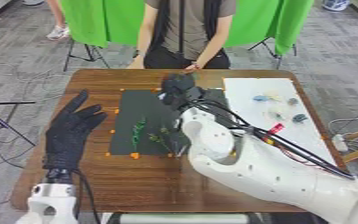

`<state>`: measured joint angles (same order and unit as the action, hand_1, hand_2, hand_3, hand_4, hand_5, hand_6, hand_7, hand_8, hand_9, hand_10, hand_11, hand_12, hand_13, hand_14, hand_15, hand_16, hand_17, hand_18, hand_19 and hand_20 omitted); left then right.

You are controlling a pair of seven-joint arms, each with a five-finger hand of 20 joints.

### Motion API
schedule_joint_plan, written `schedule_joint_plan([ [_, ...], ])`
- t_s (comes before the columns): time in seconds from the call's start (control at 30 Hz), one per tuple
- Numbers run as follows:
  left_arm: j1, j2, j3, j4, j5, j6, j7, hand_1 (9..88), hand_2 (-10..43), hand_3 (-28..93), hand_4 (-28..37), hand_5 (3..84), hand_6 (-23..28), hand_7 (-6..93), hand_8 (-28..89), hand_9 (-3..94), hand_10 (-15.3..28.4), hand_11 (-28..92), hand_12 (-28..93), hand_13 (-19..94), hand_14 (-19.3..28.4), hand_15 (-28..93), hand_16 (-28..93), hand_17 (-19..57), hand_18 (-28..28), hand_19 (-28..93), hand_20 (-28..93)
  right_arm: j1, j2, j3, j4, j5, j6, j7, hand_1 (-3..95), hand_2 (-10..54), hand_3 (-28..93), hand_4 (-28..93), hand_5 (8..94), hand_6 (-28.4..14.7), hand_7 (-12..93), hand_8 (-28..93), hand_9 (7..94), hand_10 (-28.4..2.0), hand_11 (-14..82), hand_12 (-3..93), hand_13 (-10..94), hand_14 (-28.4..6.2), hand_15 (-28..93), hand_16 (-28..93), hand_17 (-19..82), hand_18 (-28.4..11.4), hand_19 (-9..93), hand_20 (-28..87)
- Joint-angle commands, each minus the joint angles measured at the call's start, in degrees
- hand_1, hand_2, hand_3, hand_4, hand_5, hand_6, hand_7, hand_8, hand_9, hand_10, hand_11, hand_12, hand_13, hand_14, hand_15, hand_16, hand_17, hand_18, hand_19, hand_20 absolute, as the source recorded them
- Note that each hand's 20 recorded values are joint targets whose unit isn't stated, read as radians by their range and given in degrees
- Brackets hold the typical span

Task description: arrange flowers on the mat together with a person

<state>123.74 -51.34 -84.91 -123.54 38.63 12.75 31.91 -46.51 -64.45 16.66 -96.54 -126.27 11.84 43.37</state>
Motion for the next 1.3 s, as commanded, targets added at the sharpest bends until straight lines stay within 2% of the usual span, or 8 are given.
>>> schedule_joint_plan([
  [0.03, -4.6, 1.04, 0.49, 0.21, 1.08, -1.24, 0.59, 22.5, 8.2, 75, -26.8, 34.8, 7.7, 12.6, -9, 38.5, 19.6, 29, 12, 31, 25.5, 54, -9, -2.1, 26.3, 71, 0, 6.3, -6.9, -11.0, 4.1, -0.9, 4.0, 0.1, 57.5, -9.5, 66, -28, 77.4, 3.5, 28, -5, 88.1, -7.2, 26.4, 33.3, 78, -4.6, 51, 27, 20, -15.5, 72, 22],
  [0.2, -5.5, 1.2, 0.39, 0.34, 1.14, -1.98, 0.11, 22.5, 8.2, 75, -26.8, 34.8, 7.6, 12.6, -9, 38.8, 19.6, 29, 12, 31, 25.6, 54, -9, -2.0, 26.3, 72, 0, 10.4, -9.3, -17.2, 6.5, 1.0, 7.6, -0.1, 57.1, -9.5, 66, -28, 77.2, 4.1, 28, -5, 88.0, -6.9, 26.9, 32.8, 77, -4.6, 52, 28, 19, -15.7, 71, 23],
  [0.4, -5.9, 2.74, 1.64, 0.02, 0.44, -0.78, 1.3, 22.6, 8.2, 75, -26.9, 34.7, 7.7, 12.7, -9, 38.7, 19.8, 29, 12, 31, 25.4, 54, -9, -2.0, 26.7, 72, 0, 13.9, -11.7, -23.2, 8.9, 2.2, 7.2, -1.1, 57.7, -9.5, 63, -28, 78.0, 5.3, 26, -7, 88.0, -6.7, 29.5, 31.0, 76, -4.9, 55, 26, 19, -15.8, 70, 23],
  [0.63, -5.5, 3.17, 1.71, -0.21, 0.04, -0.05, 1.61, 22.6, 8.4, 75, -27.0, 34.6, 7.8, 12.9, -9, 38.8, 20.0, 28, 12, 31, 25.5, 54, -9, -2.1, 27.0, 72, -1, 15.4, -12.5, -25.5, 9.1, 1.0, 4.5, -2.5, 56.3, -9.5, 61, -28, 76.4, 5.5, 22, -7, 86.3, -7.1, 31.0, 29.7, 73, -5.5, 59, 22, 18, -15.8, 68, 24],
  [0.83, -6.1, 2.59, 2.01, -0.04, 0.38, -0.79, 0.94, 22.6, 8.5, 75, -26.9, 34.7, 7.9, 13.0, -9, 38.8, 20.0, 28, 12, 31, 25.7, 54, -9, -2.2, 27.2, 73, -1, 14.6, -12.0, -25.1, 9.3, -1.5, 1.5, -4.2, 54.7, -9.5, 56, -28, 73.5, 5.1, 22, -7, 83.8, -8.0, 34.3, 26.3, 71, -5.8, 59, 21, 17, -15.6, 67, 24],
  [0.97, -6.1, 2.42, 1.99, 0.05, 0.53, -0.69, 0.7, 23.0, 8.7, 76, -26.5, 34.6, 7.9, 13.0, -9, 38.9, 20.0, 28, 12, 31, 25.7, 55, -9, -2.3, 27.2, 73, -2, 12.7, -11.4, -22.9, 9.0, -2.5, -2.7, -5.2, 49.3, -9.5, 59, -28, 70.1, 4.8, 22, -8, 82.0, -8.7, 37.3, 22.4, 70, -6.3, 60, 21, 16, -15.6, 66, 25],
  [1.07, -6.0, 2.31, 1.9, 0.1, 0.62, -0.79, 0.59, 23.2, 8.8, 76, -25.6, 34.4, 7.8, 13.1, -9, 38.8, 20.1, 28, 12, 31, 25.5, 55, -9, -2.3, 27.2, 73, -2, 12.5, -11.3, -22.6, 8.9, -1.9, -3.8, -4.9, 42.8, -9.5, 66, -28, 66.5, 4.6, 21, -15, 78.7, -9.5, 39.0, 21.1, 67, -6.9, 62, 20, 15, -15.9, 65, 25],
  [1.3, -5.4, 2.17, 1.69, -0.09, 0.7, -0.67, 0.17, 23.2, 8.7, 76, -25.5, 34.2, 7.7, 13.3, -9, 38.7, 20.0, 28, 12, 31, 25.6, 55, -9, -2.4, 27.1, 73, -3, 12.7, -11.2, -22.2, 7.9, -1.1, -4.2, -4.2, 39.8, -9.5, 67, -28, 62.2, 2.9, 20, -16, 76.4, -10.0, 40.0, 20.9, 65, -7.9, 63, 19, 14, -16.4, 65, 26],
])
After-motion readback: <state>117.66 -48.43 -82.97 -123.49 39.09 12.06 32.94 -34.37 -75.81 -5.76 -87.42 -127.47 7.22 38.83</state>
